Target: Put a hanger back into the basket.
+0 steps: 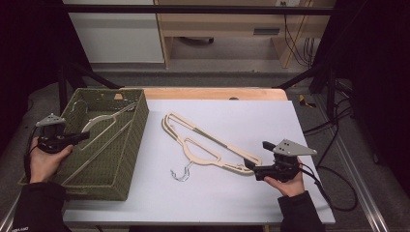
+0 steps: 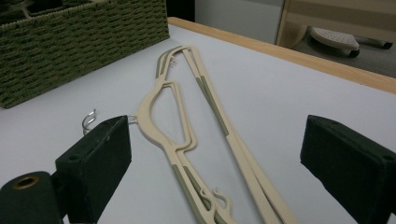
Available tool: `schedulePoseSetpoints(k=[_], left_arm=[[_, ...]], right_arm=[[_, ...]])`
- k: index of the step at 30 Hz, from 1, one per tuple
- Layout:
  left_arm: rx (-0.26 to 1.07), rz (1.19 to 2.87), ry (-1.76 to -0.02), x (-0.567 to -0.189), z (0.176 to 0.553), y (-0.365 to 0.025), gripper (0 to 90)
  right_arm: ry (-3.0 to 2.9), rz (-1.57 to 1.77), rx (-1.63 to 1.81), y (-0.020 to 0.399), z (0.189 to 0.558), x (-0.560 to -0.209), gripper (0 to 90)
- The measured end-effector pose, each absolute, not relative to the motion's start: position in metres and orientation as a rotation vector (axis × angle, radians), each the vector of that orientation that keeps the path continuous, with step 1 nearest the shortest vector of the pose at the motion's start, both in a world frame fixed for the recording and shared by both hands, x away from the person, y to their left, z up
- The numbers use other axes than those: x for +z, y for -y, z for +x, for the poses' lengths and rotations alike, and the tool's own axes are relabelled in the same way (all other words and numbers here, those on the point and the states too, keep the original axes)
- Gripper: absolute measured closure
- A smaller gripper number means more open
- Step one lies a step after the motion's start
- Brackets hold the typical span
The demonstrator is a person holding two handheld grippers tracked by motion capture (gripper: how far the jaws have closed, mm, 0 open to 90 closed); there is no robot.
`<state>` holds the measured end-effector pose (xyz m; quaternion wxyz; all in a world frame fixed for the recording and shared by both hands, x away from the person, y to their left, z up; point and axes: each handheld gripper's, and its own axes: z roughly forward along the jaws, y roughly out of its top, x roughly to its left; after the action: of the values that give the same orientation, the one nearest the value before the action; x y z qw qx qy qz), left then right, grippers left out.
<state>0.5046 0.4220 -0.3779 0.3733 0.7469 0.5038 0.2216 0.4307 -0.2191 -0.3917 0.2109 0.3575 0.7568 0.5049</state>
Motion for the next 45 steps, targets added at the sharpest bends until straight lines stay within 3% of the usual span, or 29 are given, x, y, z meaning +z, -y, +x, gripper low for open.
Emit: schedulePoseSetpoints(k=[8, 18, 24, 28, 45], left_arm=[[0.639, 1.897, -1.39, -0.382, 0.51, -0.427, 80.8], [0.67, 1.923, -1.489, -0.39, 0.514, -0.435, 70.7], [0.696, 1.953, -1.572, -0.396, 0.517, -0.441, 71.4], [0.644, 1.938, -1.601, -0.396, 0.517, -0.446, 77.1], [0.599, 1.97, -1.704, -0.404, 0.521, -0.446, 77.5]], right_arm=[[-2.109, 0.988, 1.401, 0.219, 0.431, -0.392, 9.2], [-2.114, 0.99, 1.399, 0.217, 0.432, -0.393, 9.1], [-2.115, 0.987, 1.398, 0.217, 0.432, -0.394, 9.1], [-2.113, 0.987, 1.397, 0.217, 0.432, -0.394, 9.1], [-2.117, 0.984, 1.399, 0.217, 0.432, -0.394, 9.1]])
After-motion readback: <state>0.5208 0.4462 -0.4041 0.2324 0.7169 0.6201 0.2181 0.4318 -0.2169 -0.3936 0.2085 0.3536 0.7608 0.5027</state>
